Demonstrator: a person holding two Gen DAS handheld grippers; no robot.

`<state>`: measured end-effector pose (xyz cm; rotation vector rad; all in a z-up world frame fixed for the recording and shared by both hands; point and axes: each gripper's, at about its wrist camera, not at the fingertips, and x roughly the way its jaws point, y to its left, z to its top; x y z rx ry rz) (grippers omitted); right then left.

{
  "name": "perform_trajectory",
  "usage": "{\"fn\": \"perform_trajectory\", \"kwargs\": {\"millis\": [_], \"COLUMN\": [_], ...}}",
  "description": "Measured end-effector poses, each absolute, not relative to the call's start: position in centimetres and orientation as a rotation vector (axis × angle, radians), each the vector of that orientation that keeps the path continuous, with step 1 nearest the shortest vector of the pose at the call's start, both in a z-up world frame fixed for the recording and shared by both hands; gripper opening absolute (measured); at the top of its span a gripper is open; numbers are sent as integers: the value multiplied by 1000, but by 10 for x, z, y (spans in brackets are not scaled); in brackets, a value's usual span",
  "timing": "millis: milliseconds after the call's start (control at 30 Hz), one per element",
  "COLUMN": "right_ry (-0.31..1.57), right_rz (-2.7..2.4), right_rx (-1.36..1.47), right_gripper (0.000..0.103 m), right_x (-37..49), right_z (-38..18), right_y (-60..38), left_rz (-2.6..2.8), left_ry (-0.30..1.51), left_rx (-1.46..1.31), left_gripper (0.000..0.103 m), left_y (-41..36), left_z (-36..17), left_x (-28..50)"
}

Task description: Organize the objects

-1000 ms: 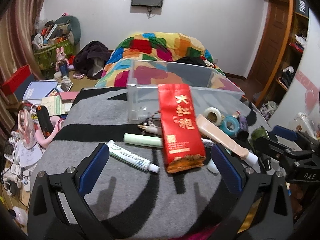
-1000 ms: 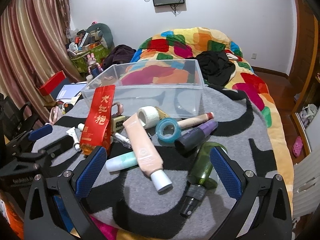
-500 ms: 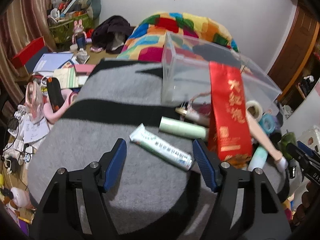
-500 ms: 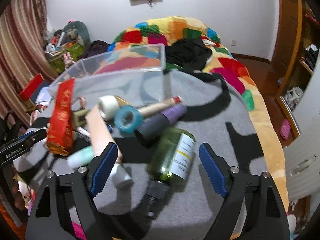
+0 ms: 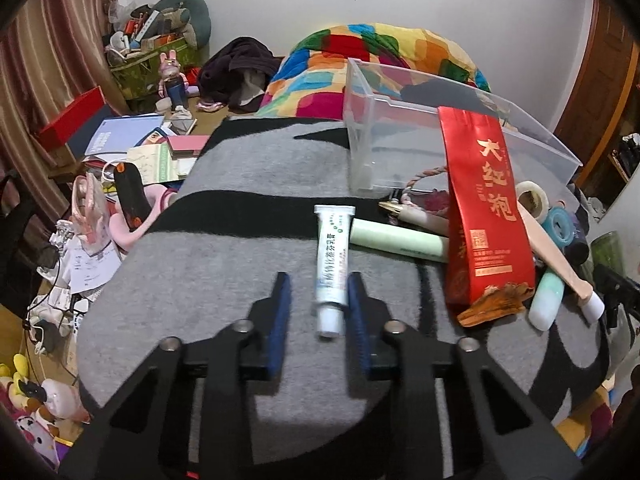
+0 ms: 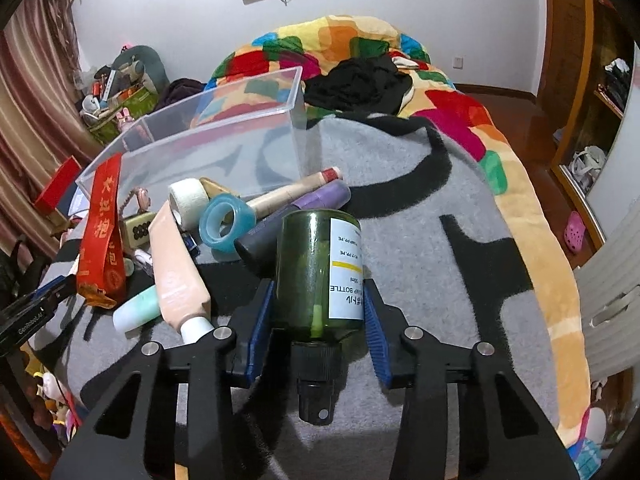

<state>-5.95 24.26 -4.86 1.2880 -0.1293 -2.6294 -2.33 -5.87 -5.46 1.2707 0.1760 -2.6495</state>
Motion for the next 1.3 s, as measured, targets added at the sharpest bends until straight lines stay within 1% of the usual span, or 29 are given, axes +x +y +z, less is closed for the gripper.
{"fn": "perform_trajectory", "kwargs": {"millis": [67,233,633,967,1133,1300], "right_ry": [-120,-96,-80,-25,-17,13], "right_rz": [-2638,-2669,-2662,-2612,-2568,-2516], "right_rx": [1260,1186,1034,972,987,1052], "right_gripper": [38,38,38,38,38,38], "right_x": [-57,-54,-81,-110,-131,-158], "right_z": [-44,-28,15,36,39,34], "right_y": [241,241,230,204,194,180], "left_rz": [-2659,-2690,-2815,-2900,-2931,-2938], "left_ry": [173,203,192,155,153,119], "left_rx": [1265,1222,1028,854,839,910], "left_gripper": [14,14,14,14,14,14], "left_y": [-60,-67,-71,-68,-64,-58], "left_z": [-55,-47,6,50,59,50], "left_x": [-25,-25,-27,-47,-62,-90]}}
